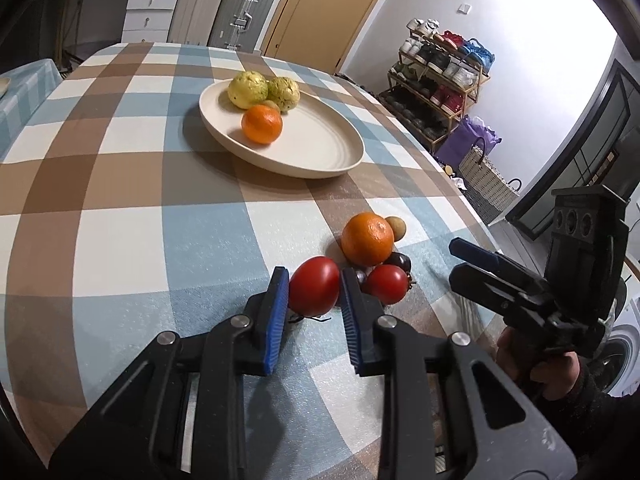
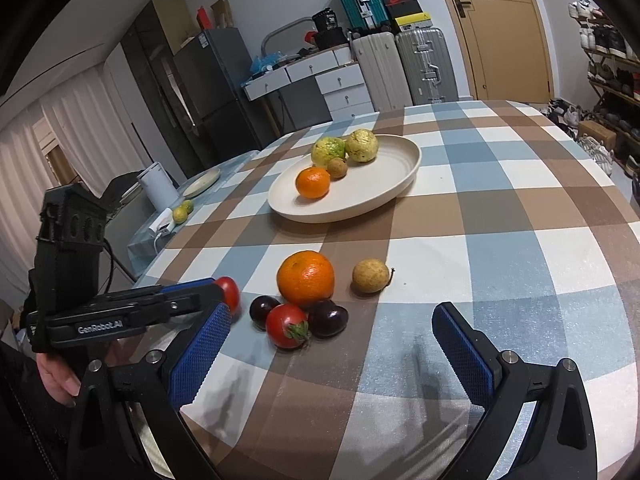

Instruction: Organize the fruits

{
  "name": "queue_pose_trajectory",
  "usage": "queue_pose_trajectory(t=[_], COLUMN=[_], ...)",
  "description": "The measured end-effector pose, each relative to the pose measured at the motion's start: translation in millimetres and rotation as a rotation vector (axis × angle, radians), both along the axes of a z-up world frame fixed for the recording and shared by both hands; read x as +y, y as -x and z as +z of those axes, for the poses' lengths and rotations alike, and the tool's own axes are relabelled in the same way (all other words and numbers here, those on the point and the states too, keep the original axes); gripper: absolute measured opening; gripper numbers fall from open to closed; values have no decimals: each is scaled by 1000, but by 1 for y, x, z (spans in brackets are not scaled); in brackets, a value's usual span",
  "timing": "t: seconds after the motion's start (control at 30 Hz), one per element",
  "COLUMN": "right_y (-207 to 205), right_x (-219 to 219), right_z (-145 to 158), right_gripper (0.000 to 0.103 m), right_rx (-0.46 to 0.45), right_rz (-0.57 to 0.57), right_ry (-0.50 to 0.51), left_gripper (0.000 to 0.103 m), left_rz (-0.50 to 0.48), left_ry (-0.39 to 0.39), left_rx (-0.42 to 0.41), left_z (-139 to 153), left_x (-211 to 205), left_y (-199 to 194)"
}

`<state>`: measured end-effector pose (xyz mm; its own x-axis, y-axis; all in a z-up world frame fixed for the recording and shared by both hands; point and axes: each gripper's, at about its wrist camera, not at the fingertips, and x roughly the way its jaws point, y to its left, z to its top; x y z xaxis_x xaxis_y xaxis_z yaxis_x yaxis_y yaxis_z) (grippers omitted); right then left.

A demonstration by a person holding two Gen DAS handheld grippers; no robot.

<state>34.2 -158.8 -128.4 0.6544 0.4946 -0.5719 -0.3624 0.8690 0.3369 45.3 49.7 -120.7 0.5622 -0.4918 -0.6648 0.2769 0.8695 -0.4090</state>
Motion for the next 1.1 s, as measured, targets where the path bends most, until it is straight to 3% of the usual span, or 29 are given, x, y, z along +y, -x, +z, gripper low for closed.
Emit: queue_pose_trajectory(t=[0.07,0.13,0.3,0.5,0.6,0.67,0.77,0.93,1.0,1.03,1.1], right_y=[-3,-6,-16,-28,-30,-30,-30,-30,-30,-30,-30], right_x=[0,0,0,-4,-4,-4,-4,-5,-6,-6,-6], right_z=[0,1,3,3,3,2,1,1,0,-1,-2], right_gripper=[103,103,103,103,103,103,103,103,103,103,103], right_rx=[8,14,29,58,57,60,61,59,57,59,62], right_rz=[-4,-8,-1,-22,-25,-23,-21,-21,-19,-16,-12], right_ry=[0,10,17,10,15,15,14,4,1,0,3], left_gripper=[20,11,11,12,23,42,48,48,36,24,24], left_rz=[0,12,17,-8,-13,-1,15,22,48,37,33], left_ry=[3,-5,-1,29,16,13,17,-30,-73,-56,-56], left_rx=[-6,-16,-30,10,17,17,22,42,67,74,71], left_z=[2,5,8,0,-3,-4,-5,-11,-16,-17,-16], left_x=[2,4,10,9,6,6,7,0,-1,-1,-3], left_y=[1,2,2,0,-1,-3,-6,-13,-17,-19,-20])
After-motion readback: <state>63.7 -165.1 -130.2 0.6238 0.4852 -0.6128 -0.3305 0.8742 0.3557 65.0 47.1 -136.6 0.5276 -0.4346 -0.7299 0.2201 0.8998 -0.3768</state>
